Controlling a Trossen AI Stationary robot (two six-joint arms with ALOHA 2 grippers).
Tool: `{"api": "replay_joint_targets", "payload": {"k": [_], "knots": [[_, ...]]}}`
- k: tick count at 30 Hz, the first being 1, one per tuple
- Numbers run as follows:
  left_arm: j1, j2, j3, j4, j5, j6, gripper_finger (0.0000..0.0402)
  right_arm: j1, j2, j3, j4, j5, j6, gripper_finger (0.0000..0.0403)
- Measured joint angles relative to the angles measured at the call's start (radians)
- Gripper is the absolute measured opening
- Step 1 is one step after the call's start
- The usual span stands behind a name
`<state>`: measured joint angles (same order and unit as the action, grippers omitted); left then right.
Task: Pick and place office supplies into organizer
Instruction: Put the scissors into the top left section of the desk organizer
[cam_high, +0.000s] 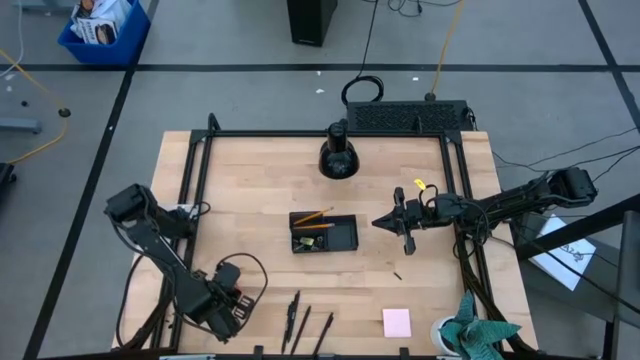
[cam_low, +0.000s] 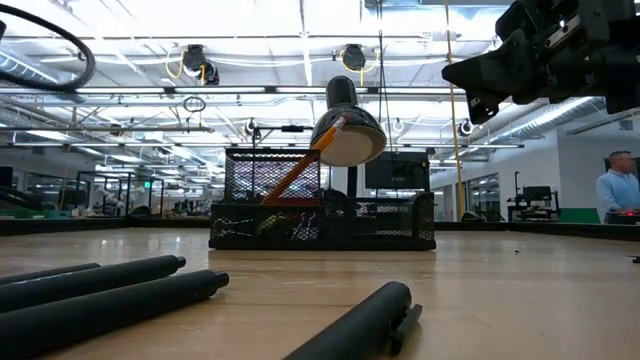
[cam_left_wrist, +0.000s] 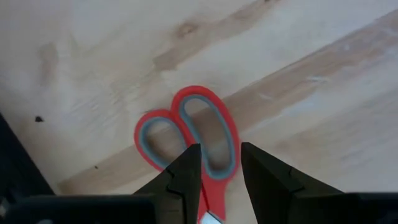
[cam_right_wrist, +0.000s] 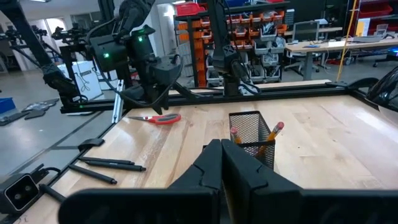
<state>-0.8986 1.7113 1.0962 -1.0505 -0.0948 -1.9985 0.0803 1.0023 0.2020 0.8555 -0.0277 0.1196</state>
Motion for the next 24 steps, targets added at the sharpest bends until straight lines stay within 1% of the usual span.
{"api": "replay_joint_targets", "payload": {"k": [10,16,21,24], "knots": [[-0.007,0.007,-0.002,-0.004,-0.010,0.001,0.0117,0.000,0.000,0.000,0.000,0.000,-0.003,0.0000],[-0.018,0.007,-0.052,0.011,0.003,-0.048,0.0117,0.000,0.000,0.000,-0.004,0.000,-0.003,0.0000],[-0.034,0.007,-0.133,0.121,0.047,-0.090,0.0118,0.000,0.000,0.000,-0.011,0.000,-0.001,0.0000],[-0.036,-0.001,-0.184,0.208,0.048,-0.093,0.0117,0.000,0.000,0.000,-0.011,0.000,-0.001,0.0000]]}}
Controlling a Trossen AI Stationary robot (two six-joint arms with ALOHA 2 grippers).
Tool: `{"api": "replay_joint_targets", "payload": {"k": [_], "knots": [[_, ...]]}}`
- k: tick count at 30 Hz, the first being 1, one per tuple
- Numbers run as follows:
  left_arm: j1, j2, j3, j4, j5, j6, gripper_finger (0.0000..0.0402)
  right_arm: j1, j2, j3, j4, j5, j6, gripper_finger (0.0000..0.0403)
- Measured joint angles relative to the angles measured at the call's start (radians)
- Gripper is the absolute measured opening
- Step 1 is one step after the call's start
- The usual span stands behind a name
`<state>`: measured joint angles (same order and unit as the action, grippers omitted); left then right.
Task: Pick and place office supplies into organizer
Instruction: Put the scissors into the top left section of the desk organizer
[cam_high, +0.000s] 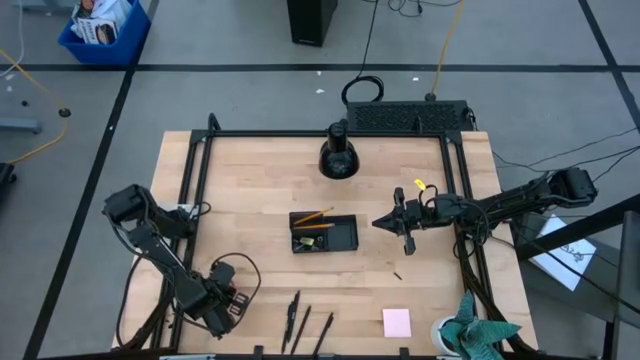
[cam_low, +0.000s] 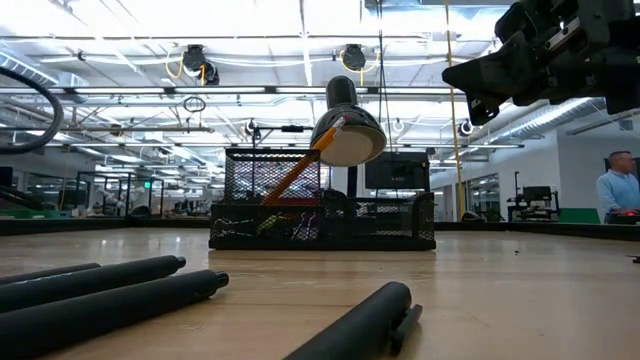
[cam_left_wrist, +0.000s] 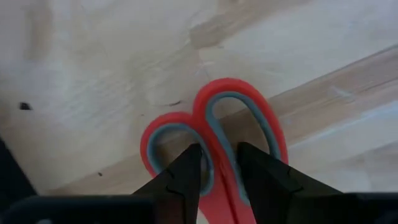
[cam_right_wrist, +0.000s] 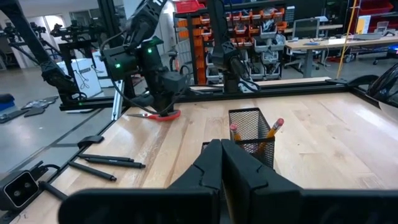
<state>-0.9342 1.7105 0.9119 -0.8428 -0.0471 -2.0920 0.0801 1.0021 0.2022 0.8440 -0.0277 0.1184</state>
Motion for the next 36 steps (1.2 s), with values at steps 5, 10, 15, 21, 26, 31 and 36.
{"api": "replay_joint_targets", "payload": {"k": [5,10,15,21,26,31,36], "knots": [[0.001,-0.004,-0.050,0.063,-0.002,-0.015,0.0117,0.000,0.000,0.000,-0.002,0.000,0.000,0.0000],[0.000,-0.004,-0.060,0.076,-0.007,-0.005,0.0117,0.000,0.000,0.000,-0.001,0.000,0.000,0.0000],[0.000,-0.004,-0.062,0.085,-0.021,0.021,0.0111,0.000,0.000,0.000,-0.003,0.000,0.001,0.0000],[-0.001,-0.004,-0.062,0.095,-0.050,0.044,0.0037,0.000,0.000,0.000,-0.003,0.000,0.001,0.0000],[-0.001,-0.004,-0.061,0.091,-0.076,0.068,0.0034,0.000,0.000,0.000,-0.003,0.000,0.001,0.0000],[0.000,0.006,-0.049,0.089,-0.259,0.153,0.0052,0.000,0.000,0.000,-0.003,0.000,0.001,0.0000],[0.012,-0.018,-0.045,0.108,-0.560,0.238,0.0038,0.000,0.000,0.000,-0.003,0.000,0.001,0.0000]]}}
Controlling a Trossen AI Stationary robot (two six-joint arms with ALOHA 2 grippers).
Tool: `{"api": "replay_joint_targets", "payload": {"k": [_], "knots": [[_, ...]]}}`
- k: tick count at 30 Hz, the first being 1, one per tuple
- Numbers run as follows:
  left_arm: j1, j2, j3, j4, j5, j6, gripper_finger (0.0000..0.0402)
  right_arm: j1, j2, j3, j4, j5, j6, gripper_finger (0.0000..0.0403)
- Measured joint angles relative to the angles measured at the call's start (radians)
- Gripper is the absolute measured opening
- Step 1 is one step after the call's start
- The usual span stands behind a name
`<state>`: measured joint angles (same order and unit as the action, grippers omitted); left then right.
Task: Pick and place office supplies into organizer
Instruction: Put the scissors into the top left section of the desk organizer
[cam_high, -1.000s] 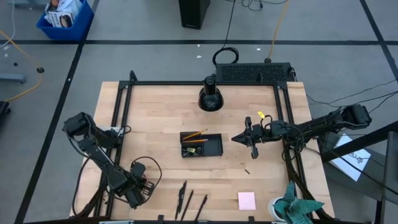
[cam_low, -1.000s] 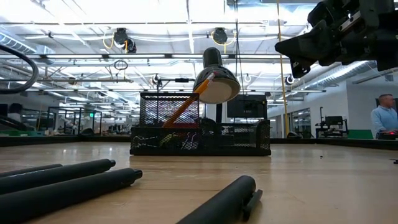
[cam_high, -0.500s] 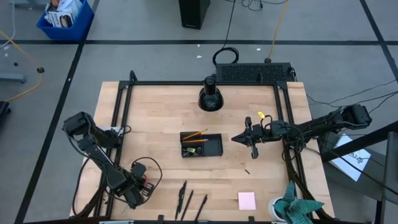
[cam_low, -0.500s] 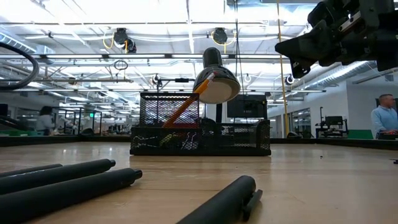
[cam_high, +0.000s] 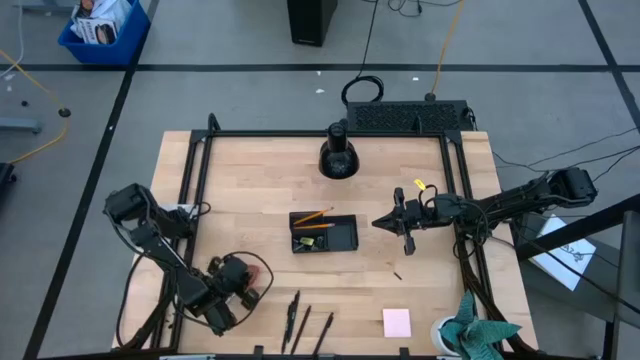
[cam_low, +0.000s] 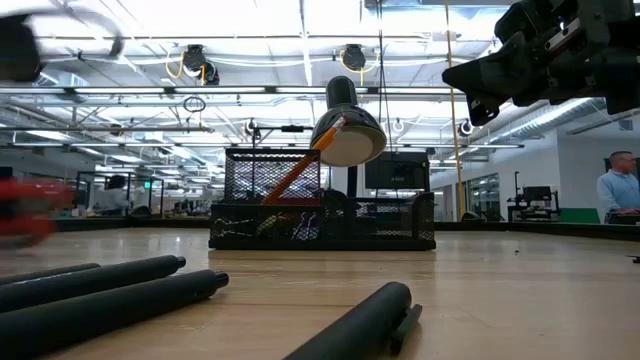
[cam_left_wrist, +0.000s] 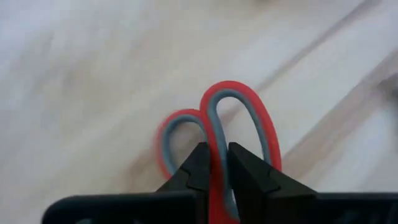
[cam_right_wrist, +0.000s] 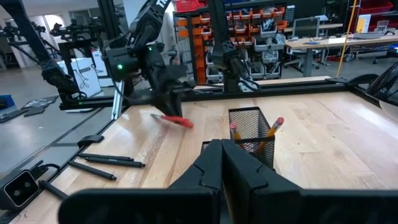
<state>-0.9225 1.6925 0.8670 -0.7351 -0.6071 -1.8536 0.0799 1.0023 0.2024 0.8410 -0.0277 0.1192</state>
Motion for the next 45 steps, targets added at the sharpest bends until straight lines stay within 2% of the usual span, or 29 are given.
{"api": "replay_joint_targets", "payload": {"k": [3,6,9,11,14,18,21,23,28,33,39,42,45], "knots": [[0.012,-0.034,0.002,0.006,-0.144,0.084,0.0027,0.000,0.000,0.000,0.000,0.001,0.000,0.0000],[0.032,-0.080,0.002,0.031,-0.282,0.236,0.0020,0.000,0.000,0.000,0.000,0.001,0.003,0.0000],[0.057,-0.143,0.003,0.109,-0.435,0.482,0.0019,0.000,0.000,0.000,0.000,0.001,0.008,0.0000],[0.080,-0.188,0.003,0.195,-0.501,0.688,0.0021,0.000,0.000,0.000,0.000,0.000,0.008,0.0000],[0.138,-0.262,0.005,0.345,-0.533,1.005,0.0020,0.000,0.000,0.000,0.000,0.000,0.008,0.0000],[0.249,-0.346,0.005,0.536,-0.508,1.352,0.0018,0.000,0.000,0.000,0.000,0.001,0.008,0.0000],[0.341,-0.380,0.006,0.666,-0.399,1.605,0.0024,0.000,0.000,0.000,0.000,0.001,0.008,0.0000],[0.414,-0.396,0.006,0.730,-0.306,1.713,0.0026,0.000,0.000,0.000,0.000,0.000,0.008,0.0000],[0.605,-0.414,0.004,0.807,-0.085,1.786,0.0016,0.000,0.000,0.000,-0.016,0.000,0.005,0.0000],[0.736,-0.388,-0.055,1.132,0.312,1.948,0.0018,0.000,0.000,0.000,-0.023,0.000,0.000,0.0000],[0.858,-0.364,-0.165,1.340,0.444,1.934,0.0016,0.000,0.000,0.000,-0.024,0.000,-0.002,0.0000],[0.909,-0.328,-0.225,1.472,0.546,1.892,0.0014,0.000,0.000,0.000,-0.025,0.000,-0.004,0.0000],[0.934,-0.290,-0.256,1.589,0.588,1.854,0.0021,0.000,0.000,0.000,-0.025,0.000,-0.007,0.0000]]}}
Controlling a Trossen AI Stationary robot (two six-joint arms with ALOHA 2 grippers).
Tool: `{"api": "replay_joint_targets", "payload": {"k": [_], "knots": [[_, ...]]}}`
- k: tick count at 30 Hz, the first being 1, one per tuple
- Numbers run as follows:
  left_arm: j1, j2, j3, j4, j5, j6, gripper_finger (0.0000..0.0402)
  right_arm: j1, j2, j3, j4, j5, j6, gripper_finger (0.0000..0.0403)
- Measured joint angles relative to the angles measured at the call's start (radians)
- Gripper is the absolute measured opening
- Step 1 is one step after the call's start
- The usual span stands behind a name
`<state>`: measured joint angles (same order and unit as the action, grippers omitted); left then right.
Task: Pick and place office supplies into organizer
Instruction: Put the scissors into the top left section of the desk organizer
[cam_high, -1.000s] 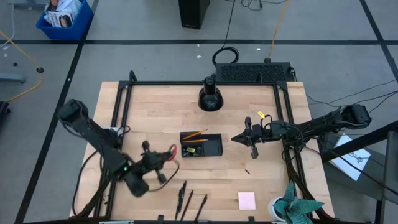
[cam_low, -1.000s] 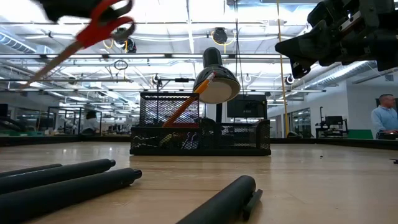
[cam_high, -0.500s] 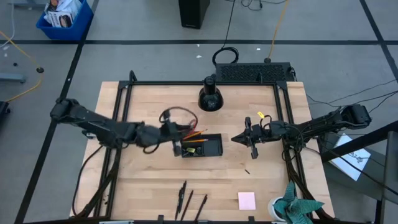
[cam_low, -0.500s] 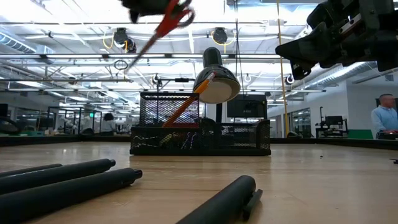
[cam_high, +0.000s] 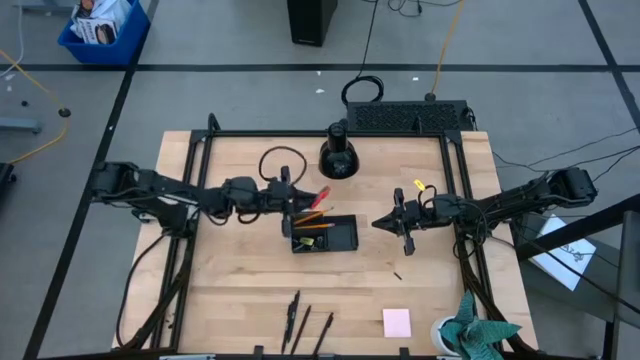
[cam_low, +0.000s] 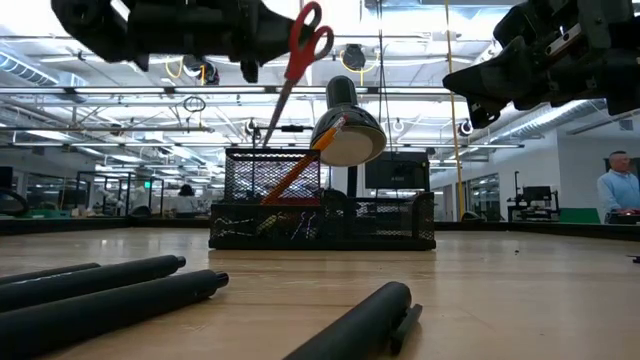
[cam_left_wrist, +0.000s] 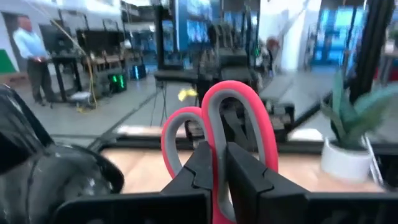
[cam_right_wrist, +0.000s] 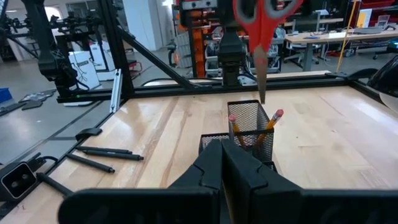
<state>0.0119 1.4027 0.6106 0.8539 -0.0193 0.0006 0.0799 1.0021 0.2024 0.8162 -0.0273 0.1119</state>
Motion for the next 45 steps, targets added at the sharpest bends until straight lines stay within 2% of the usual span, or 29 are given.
{"api": "replay_joint_targets", "payload": {"k": [8,14,22,29,36,45], "knots": [[-0.008,0.098,-0.012,0.137,0.021,-0.033,0.0014,0.000,0.000,0.000,0.002,0.002,-0.004,0.0000],[-0.012,0.102,-0.012,0.148,0.020,-0.048,0.0024,0.000,0.000,0.000,0.002,0.003,-0.004,0.0000],[-0.039,0.100,-0.009,0.159,0.021,-0.077,0.0016,0.000,0.000,0.000,0.001,0.003,-0.004,0.0000],[-0.056,0.091,0.019,0.155,0.023,-0.040,0.0017,0.000,0.000,0.000,0.001,0.003,-0.004,0.0000],[-0.080,0.092,0.019,0.134,0.020,-0.113,0.0019,0.000,0.000,0.000,-0.001,0.003,-0.004,0.0000],[-0.163,0.096,0.019,0.006,-0.129,-0.116,0.0017,0.000,0.000,0.000,0.000,0.003,-0.003,0.0000]]}}
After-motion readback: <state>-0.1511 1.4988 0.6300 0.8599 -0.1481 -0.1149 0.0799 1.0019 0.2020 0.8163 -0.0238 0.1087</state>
